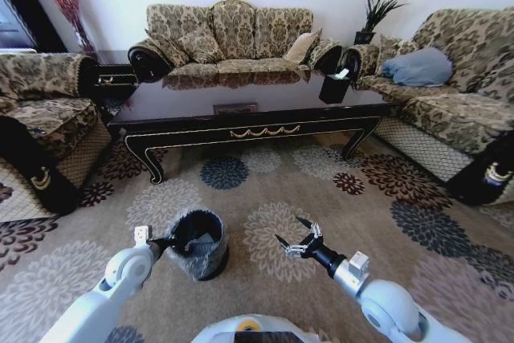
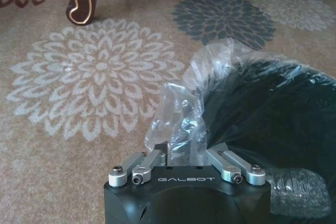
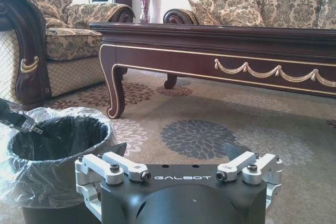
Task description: Move to the front of the table and pick up the trash from the floor, then place it into the trash bin.
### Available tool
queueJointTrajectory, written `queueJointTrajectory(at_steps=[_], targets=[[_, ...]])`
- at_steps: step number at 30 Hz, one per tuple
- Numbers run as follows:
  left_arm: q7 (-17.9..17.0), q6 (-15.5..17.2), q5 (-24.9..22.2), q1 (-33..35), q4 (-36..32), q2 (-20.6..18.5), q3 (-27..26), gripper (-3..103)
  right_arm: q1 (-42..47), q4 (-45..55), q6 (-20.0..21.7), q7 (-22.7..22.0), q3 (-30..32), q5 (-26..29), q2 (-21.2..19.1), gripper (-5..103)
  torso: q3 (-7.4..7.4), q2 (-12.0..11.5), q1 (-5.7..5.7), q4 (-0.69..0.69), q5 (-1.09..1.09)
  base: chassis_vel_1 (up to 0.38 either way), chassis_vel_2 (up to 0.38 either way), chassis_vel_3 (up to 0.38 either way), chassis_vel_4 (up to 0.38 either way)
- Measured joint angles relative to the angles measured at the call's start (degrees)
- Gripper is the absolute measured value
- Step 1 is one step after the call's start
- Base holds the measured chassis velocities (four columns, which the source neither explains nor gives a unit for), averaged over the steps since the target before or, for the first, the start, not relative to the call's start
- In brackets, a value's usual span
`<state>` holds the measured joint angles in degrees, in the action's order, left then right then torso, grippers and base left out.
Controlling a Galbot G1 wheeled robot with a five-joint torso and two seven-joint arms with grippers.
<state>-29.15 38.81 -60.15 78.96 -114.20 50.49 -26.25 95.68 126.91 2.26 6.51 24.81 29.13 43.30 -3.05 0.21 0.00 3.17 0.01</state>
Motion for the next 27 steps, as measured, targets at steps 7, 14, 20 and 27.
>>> queueJointTrajectory(at_steps=[7, 14, 20, 27], targets=[[-0.8, 0.1, -0.7, 0.0, -2.2, -0.1, -1.5, 52, 0.2, 0.0, -0.1, 0.1, 0.2, -0.1, 0.5, 100, 0.0, 0.0, 0.0, 0.0, 0.0, 0.0, 0.0, 0.0, 0.0], [-0.7, -0.5, -1.6, 2.0, -5.9, 0.7, -5.1, 79, 1.5, 1.1, 0.7, 0.3, 1.2, 0.9, 2.0, 100, 0.0, 0.0, 0.0, 0.01, -0.01, 0.0, 0.0, 0.0, 0.0], [2.6, -3.8, 4.0, 6.4, -11.1, 4.0, -12.6, 98, 2.3, 1.8, 0.8, 0.2, 4.7, 3.4, 5.1, 100, 0.0, 0.0, 0.0, 0.03, 0.0, 0.0, 0.0, 0.0, 0.0], [10.2, -14.6, 16.9, 15.9, -15.0, 8.4, -19.9, 100, 1.8, 1.2, -1.3, -1.6, 9.1, 1.7, 9.9, 100, 0.0, 0.0, 0.0, -0.02, 0.0, 0.0, 0.0, 0.0, 0.0]])
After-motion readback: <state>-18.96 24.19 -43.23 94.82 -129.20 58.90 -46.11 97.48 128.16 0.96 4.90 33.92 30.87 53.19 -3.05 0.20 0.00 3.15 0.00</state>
